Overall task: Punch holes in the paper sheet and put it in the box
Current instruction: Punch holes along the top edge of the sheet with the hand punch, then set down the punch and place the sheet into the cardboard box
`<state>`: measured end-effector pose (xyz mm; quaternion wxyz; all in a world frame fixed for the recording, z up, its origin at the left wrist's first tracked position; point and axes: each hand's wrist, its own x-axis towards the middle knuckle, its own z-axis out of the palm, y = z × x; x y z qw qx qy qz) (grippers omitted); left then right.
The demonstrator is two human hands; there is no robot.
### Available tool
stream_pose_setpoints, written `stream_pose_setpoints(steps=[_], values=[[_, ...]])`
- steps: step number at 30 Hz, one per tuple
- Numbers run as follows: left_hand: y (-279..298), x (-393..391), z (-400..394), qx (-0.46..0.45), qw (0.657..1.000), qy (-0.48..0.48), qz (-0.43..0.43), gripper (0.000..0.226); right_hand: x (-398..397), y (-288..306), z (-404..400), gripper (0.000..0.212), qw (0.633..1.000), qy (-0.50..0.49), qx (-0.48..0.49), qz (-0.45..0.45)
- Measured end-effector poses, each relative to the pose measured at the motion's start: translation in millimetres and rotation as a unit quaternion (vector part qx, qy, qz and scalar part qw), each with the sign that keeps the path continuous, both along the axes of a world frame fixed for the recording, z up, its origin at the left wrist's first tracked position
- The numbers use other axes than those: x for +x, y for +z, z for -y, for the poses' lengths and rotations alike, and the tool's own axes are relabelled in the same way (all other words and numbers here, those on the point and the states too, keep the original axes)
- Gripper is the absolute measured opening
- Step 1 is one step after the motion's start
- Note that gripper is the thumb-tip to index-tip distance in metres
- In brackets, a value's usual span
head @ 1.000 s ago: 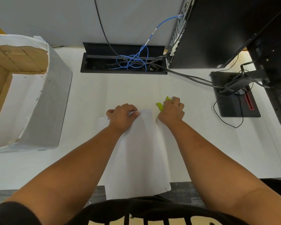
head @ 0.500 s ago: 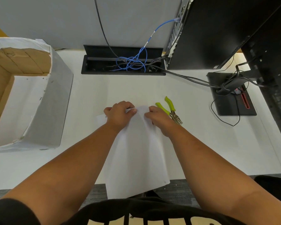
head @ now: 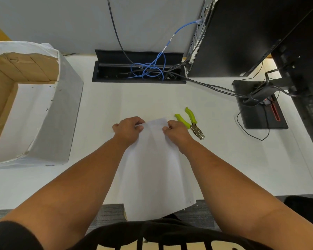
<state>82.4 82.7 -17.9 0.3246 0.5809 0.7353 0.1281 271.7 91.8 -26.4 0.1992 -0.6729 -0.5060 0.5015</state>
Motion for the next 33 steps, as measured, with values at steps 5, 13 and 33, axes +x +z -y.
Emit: stream_pose_setpoints(steps=[5, 13, 33], values=[[0, -1, -1, 0.002, 1.0, 0.014, 0.009, 0.029, 1, -3, -1, 0.023, 1.0, 0.001, 0.001, 0.006], [5, -2, 2, -0.008, 0.999, 0.014, 0.034, 0.037, 0, -4, -1, 0.015, 1.0, -0.013, -0.001, -0.006], [4, -14, 17, 0.064, 0.996, 0.051, -0.041, 0.023, 0, 3, 8, 0.005, 0.999, -0.014, -0.01, -0.046]])
